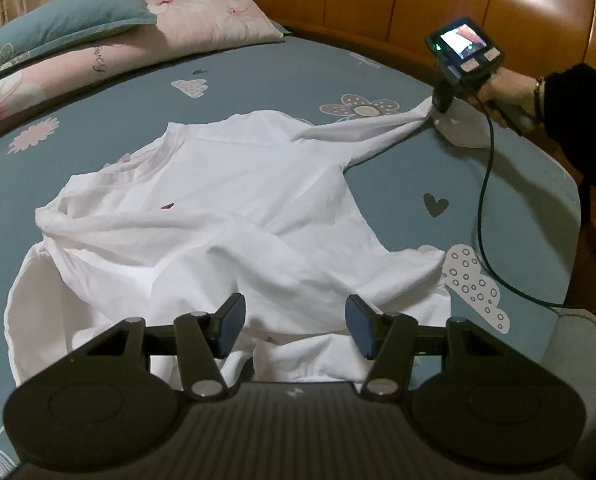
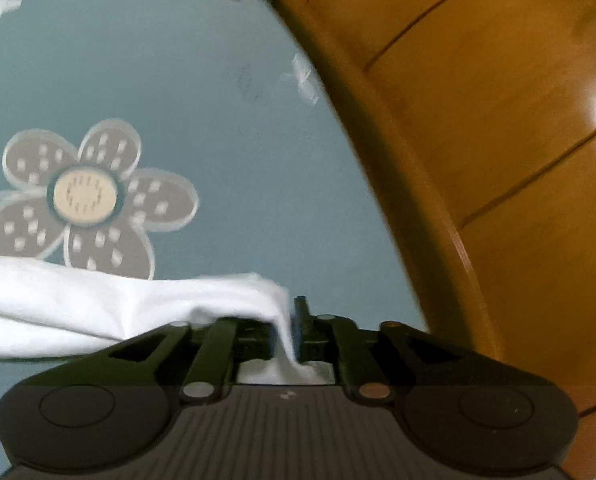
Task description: Fold clothes
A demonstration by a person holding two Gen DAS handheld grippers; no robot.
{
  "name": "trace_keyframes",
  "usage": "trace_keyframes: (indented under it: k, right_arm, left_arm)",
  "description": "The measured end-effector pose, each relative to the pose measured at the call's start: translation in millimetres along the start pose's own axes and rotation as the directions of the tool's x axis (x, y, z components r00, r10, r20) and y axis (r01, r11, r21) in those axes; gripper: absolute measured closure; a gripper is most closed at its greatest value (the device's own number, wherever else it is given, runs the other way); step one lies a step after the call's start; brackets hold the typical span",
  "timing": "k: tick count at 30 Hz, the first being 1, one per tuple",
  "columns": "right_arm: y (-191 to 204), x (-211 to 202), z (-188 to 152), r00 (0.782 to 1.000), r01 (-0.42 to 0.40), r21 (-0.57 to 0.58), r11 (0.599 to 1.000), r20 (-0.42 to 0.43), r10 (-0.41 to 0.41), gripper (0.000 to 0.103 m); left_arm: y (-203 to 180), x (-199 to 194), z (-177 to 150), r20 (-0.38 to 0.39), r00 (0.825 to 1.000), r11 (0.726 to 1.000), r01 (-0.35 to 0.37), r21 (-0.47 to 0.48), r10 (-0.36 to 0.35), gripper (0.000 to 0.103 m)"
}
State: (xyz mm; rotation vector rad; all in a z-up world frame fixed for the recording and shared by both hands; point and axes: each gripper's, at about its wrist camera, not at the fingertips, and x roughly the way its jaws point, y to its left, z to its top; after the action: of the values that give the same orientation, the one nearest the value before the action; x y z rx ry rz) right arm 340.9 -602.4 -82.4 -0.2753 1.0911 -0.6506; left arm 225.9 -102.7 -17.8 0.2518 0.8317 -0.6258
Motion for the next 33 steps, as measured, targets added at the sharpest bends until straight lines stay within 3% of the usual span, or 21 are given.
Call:
trace_keyframes:
  k: [3, 11, 15, 18, 22, 24, 27, 29, 31, 33]
  right_arm:
    - [-4.3, -8.5, -6.7, 0.998, -0.055, 0.036, 0.998, 0.005, 0.055, 0.066]
    - [-8.4, -78.9, -30.0, 0.975, -0.199, 0.02, 0.98, 0.106, 0.196, 0.056]
    - [3.6, -119.3, -50.6, 0.942, -0.295, -0.03, 0.955, 0.16, 0.296, 0.053]
    - [18.8, -152.9, -71.6, 0.901, -0.382, -0.065, 0.922, 0.193, 0.388, 0.053]
    - [37.1, -200.0, -102.0, 0.819, -0.503, -0.134, 0.854, 0.242, 0.52, 0.052]
    - [44.8, -221.3, -115.4, 0.751, -0.581, -0.176, 0.795, 0.261, 0.606, 0.052]
    - [59.0, -250.2, -140.8, 0.578, -0.724, -0.275, 0.632, 0.257, 0.774, 0.052]
    - [73.3, -259.8, -151.3, 0.499, -0.772, -0.319, 0.55, 0.233, 0.835, 0.053]
    - [92.6, -268.5, -158.6, 0.459, -0.784, -0.359, 0.506, 0.213, 0.863, 0.054]
    - [112.2, -271.1, -162.1, 0.447, -0.789, -0.379, 0.484, 0.187, 0.875, 0.058]
  left_arm:
    - [0.2, -1.5, 0.4, 0.0, 1.0, 1.0, -0.006, -0.004, 0.006, 0.046]
    - [-8.1, -11.7, 2.9, 0.011, 1.0, 0.999, -0.021, -0.037, 0.022, 0.046]
    - [-15.0, -12.4, 11.0, -0.014, 1.0, 0.995, -0.023, -0.096, 0.022, 0.046]
    - [-16.1, -7.0, 20.3, -0.055, 0.998, 0.984, -0.039, -0.175, 0.03, 0.046]
    - [-12.9, -5.0, 27.7, -0.094, 0.993, 0.953, -0.094, -0.287, 0.07, 0.049]
    - [-11.1, -11.1, 28.7, -0.089, 0.993, 0.944, -0.107, -0.311, 0.084, 0.048]
    - [-7.0, -22.1, 28.2, -0.088, 0.991, 0.932, -0.126, -0.339, 0.102, 0.047]
    - [-3.4, -28.0, 24.8, -0.097, 0.988, 0.923, -0.148, -0.356, 0.121, 0.047]
    - [-0.7, -32.9, 21.2, -0.105, 0.986, 0.914, -0.159, -0.373, 0.129, 0.047]
    - [1.8, -36.6, 17.3, -0.107, 0.987, 0.907, -0.153, -0.392, 0.12, 0.047]
